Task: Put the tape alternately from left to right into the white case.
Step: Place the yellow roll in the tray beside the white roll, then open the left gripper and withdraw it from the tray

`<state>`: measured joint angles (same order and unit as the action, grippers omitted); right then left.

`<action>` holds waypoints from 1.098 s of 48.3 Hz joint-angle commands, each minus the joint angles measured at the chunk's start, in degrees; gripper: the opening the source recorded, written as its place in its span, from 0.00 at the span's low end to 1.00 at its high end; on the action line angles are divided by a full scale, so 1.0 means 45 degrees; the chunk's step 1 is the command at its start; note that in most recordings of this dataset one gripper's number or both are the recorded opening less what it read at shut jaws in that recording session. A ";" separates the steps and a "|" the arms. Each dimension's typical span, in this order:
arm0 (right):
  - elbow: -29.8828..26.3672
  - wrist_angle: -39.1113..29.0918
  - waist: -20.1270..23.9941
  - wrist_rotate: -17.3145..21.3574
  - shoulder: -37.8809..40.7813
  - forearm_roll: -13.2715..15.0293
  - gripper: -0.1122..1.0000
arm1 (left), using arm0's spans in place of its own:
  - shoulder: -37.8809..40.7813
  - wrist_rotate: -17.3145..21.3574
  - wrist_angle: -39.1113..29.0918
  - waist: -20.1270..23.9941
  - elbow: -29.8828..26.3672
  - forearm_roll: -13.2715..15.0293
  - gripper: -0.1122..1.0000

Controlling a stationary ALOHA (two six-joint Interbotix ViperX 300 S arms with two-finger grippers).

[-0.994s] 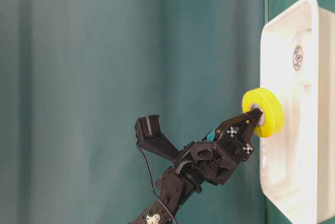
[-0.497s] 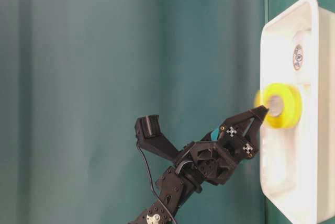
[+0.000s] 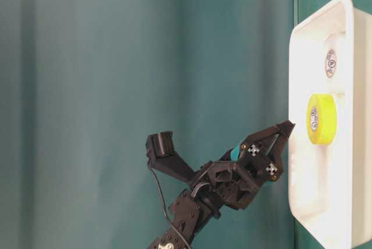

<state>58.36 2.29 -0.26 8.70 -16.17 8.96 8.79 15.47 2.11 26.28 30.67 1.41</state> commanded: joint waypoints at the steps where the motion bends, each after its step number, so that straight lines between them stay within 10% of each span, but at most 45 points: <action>1: -0.0117 0.0137 0.0039 0.0039 -0.0195 -0.0020 0.72 | -0.0605 -0.0020 0.0039 -0.0176 -0.0020 0.0000 0.88; 53: -0.0098 0.0234 0.0039 0.0020 -0.0176 -0.0020 0.72 | -0.3223 -0.0039 0.0039 -0.4785 0.2461 0.0020 0.88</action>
<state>58.45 2.90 -0.18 8.79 -16.17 8.96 -3.96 15.38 2.11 5.89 41.92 1.41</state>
